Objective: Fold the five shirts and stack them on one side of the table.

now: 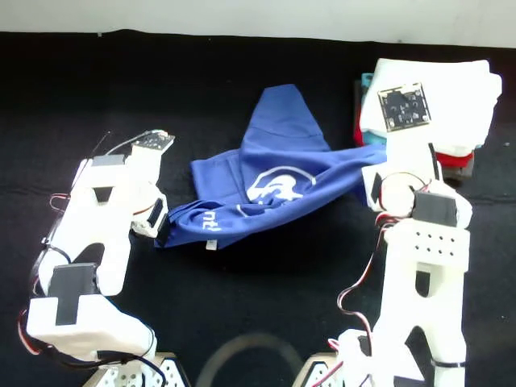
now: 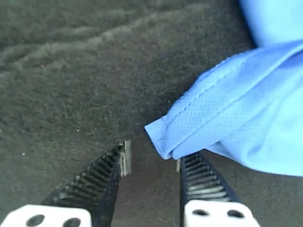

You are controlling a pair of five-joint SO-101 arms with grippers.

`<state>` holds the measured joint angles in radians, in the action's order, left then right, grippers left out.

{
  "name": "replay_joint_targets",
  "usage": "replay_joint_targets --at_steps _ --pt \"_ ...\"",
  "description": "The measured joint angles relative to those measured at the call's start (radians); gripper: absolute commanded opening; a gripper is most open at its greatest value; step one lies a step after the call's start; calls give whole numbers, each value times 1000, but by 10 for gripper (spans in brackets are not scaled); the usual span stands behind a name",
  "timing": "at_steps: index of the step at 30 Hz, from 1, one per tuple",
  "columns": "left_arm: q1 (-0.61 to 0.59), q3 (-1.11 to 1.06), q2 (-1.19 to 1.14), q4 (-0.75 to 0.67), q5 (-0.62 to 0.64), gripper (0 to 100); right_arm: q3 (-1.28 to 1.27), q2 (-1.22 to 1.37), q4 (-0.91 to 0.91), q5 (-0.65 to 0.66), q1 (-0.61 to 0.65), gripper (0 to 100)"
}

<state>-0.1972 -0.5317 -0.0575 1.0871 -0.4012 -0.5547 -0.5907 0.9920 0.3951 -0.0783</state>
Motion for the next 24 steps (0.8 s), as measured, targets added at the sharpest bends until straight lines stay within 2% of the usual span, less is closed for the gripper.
replay_joint_targets --at_steps 9,12,13,18,24 --pt "127 -2 -15 -52 87 155 0 0 0 -3 0 7" --pt "132 40 -71 -52 94 19 0 0 0 -3 0 7" --pt "133 55 -83 -43 94 3 0 0 0 -3 0 7" --pt "133 170 -87 120 94 8 0 0 35 -3 0 7" --pt "140 411 87 456 94 9 35 0 124 -29 -6 7"
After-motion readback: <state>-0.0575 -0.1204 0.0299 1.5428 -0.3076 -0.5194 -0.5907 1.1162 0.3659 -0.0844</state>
